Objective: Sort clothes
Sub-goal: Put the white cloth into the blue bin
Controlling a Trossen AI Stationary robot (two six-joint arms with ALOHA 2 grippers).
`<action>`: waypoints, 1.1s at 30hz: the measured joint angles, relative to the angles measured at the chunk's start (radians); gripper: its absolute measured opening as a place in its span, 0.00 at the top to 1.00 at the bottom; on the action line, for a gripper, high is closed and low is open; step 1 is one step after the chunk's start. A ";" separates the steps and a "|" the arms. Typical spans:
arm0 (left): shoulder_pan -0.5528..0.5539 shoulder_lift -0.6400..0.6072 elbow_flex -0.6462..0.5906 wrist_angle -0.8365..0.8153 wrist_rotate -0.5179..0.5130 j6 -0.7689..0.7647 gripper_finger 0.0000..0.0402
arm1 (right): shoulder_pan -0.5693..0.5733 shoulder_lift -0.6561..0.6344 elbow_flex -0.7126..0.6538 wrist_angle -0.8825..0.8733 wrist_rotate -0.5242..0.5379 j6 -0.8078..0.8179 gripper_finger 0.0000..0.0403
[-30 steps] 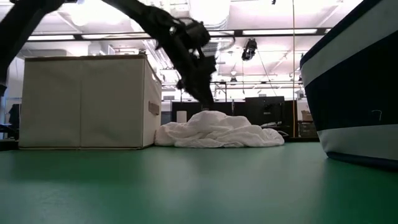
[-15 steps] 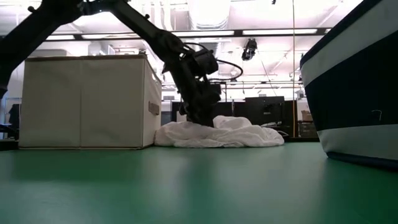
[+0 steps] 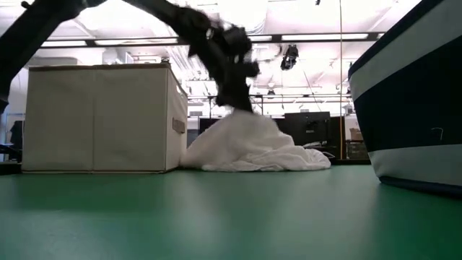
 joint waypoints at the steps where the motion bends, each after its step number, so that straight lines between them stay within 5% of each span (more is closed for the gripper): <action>1: -0.003 -0.013 0.024 -0.018 0.007 0.008 0.99 | 0.000 0.000 0.000 0.000 0.001 -0.003 0.42; 17: -0.014 -0.047 0.660 -0.329 0.018 0.128 1.00 | 0.000 0.000 -0.027 0.005 0.001 -0.085 0.42; 26: -0.028 -0.148 0.648 -0.226 0.024 0.130 1.00 | 0.016 0.000 -0.164 0.224 -0.002 -0.112 0.41; 33: -0.041 -0.171 0.671 -0.221 0.026 0.131 1.00 | 0.018 0.000 -0.263 0.393 -0.002 -0.107 0.28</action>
